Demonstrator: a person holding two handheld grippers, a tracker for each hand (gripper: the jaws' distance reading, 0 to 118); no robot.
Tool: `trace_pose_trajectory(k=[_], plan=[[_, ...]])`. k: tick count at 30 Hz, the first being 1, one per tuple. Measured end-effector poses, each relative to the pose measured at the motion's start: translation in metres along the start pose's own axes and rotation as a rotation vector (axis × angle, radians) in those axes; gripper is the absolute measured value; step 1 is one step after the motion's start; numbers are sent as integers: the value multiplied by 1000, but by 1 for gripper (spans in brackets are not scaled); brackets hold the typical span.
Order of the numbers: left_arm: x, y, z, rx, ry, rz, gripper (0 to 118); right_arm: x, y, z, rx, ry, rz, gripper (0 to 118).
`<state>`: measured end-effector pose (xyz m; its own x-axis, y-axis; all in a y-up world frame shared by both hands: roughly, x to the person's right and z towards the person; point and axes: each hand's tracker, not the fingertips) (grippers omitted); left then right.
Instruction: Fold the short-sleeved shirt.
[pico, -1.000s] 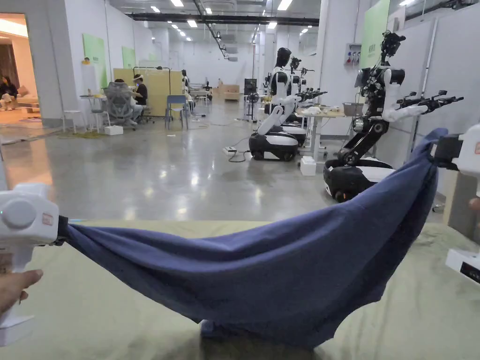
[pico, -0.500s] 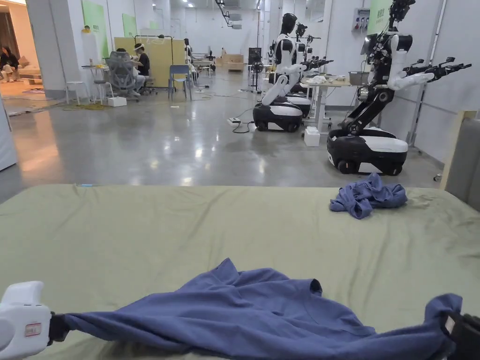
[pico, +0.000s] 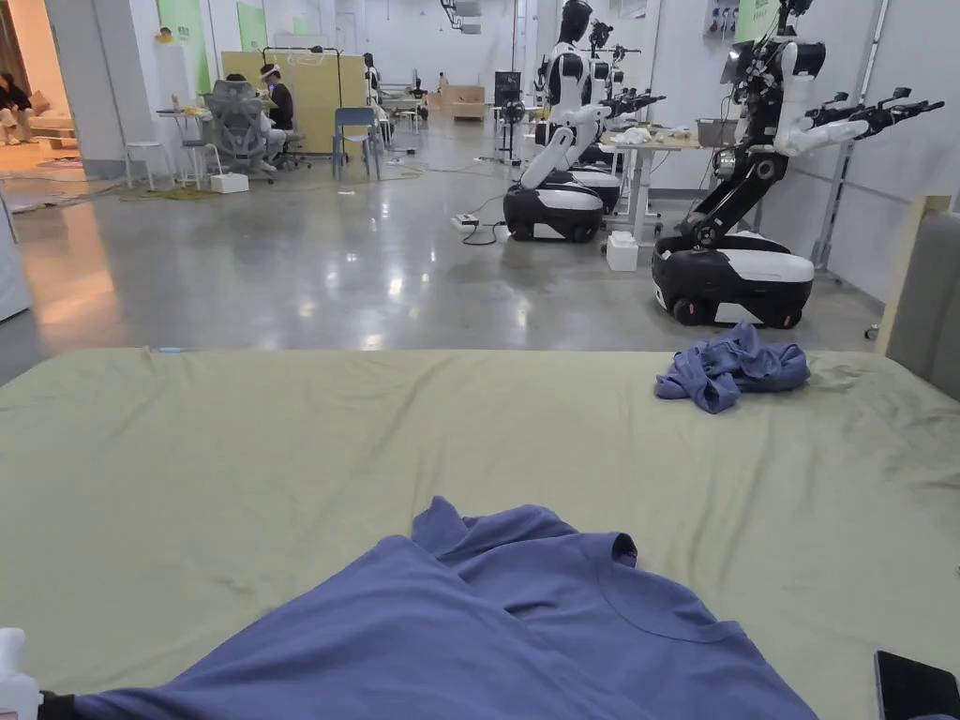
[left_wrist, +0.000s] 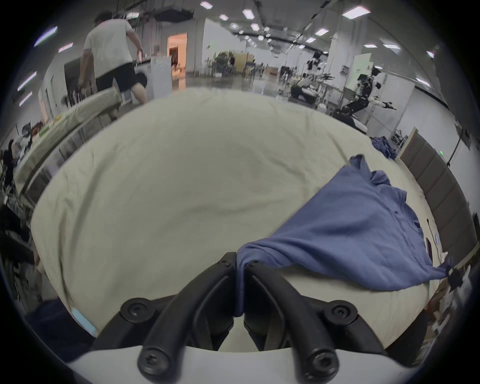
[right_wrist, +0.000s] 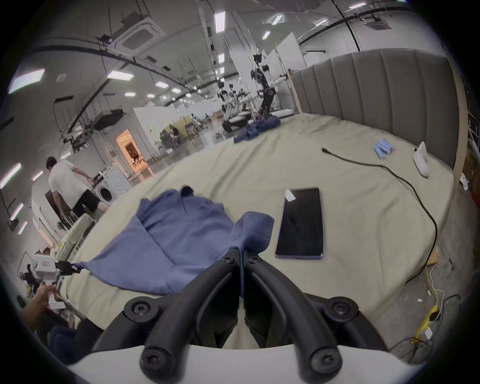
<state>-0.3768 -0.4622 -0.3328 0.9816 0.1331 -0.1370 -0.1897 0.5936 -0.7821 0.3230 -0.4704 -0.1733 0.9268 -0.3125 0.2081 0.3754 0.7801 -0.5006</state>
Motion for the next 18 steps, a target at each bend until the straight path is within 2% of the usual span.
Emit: trace_pose_trajectory(k=[1, 2, 3, 4, 5, 6, 7, 8, 11, 13, 15, 18], plan=[[-1, -3, -1, 1, 7, 3, 17, 2, -3, -2, -5, -3, 9, 4], [-2, -6, -3, -4, 6, 2, 33, 3, -6, -4, -16, -15, 20, 4], [-4, -7, -3, -14, 2, 2, 52, 3, -5, -4, -31, -30, 33, 9], [-6, -6, -1, -21, 0, 2, 69, 1, -3, -4, -47, -46, 53, 35], [-9, -5, 5, -20, -6, 8, 74, 6, 2, -4, -53, -83, 88, 66], [-10, -4, 15, -4, -21, 17, 75, 6, 6, 0, -41, -111, 116, 91], [-10, -1, 25, 24, -38, 25, 75, 5, 11, 4, -18, -125, 126, 103], [-9, 3, 43, 98, -46, 19, 75, 0, 19, 19, 33, -152, 143, 102], [9, 5, 105, 311, -54, -46, 81, -18, 43, 58, 201, -152, 190, 103], [33, -9, 148, 455, -80, -126, 94, -41, 48, 85, 298, -76, 237, 107], [61, -37, 180, 562, -121, -154, 95, -71, 37, 113, 368, 9, 284, 108], [96, -79, 195, 579, -197, -213, 95, -117, 7, 136, 393, 148, 306, 106]])
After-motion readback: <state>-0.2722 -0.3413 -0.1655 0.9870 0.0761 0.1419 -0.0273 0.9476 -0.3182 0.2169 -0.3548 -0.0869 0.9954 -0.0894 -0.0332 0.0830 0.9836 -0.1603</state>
